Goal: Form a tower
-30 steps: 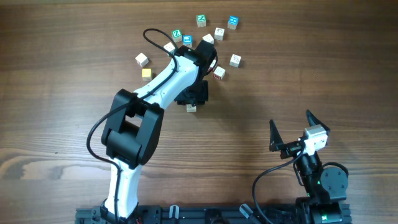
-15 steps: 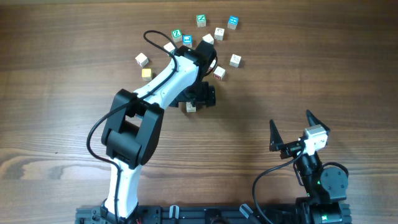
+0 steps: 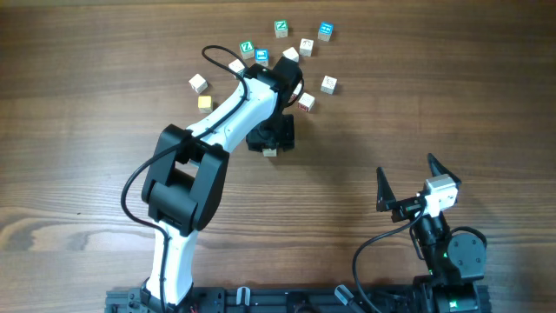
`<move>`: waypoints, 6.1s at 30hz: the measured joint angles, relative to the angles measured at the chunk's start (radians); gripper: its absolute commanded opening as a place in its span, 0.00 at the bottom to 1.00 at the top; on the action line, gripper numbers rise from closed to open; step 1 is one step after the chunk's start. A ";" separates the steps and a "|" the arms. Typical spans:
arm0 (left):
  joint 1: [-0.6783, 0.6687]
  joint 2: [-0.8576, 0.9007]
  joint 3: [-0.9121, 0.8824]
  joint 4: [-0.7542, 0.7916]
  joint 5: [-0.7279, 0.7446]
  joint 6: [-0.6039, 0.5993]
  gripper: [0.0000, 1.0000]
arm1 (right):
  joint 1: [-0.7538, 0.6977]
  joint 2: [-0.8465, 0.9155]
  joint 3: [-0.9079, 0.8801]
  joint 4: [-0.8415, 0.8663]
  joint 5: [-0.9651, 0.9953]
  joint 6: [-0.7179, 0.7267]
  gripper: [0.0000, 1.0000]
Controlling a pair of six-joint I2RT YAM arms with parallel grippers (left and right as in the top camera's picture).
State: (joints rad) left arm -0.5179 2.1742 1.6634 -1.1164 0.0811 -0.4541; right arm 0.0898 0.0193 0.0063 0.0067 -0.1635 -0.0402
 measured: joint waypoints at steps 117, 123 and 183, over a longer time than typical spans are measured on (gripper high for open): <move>0.208 -0.050 -0.146 0.543 -0.076 0.337 0.46 | 0.000 0.000 0.000 0.000 0.000 0.000 1.00; 0.208 -0.050 -0.146 0.532 -0.076 0.338 0.36 | 0.000 0.000 0.000 0.000 0.000 0.000 1.00; 0.198 -0.287 -0.423 0.297 -0.076 0.105 0.48 | 0.000 0.000 0.000 0.000 0.000 0.000 1.00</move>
State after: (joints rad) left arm -0.3199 1.8870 1.2404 -0.8196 0.0055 -0.3496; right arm 0.0898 0.0196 0.0063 0.0067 -0.1631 -0.0402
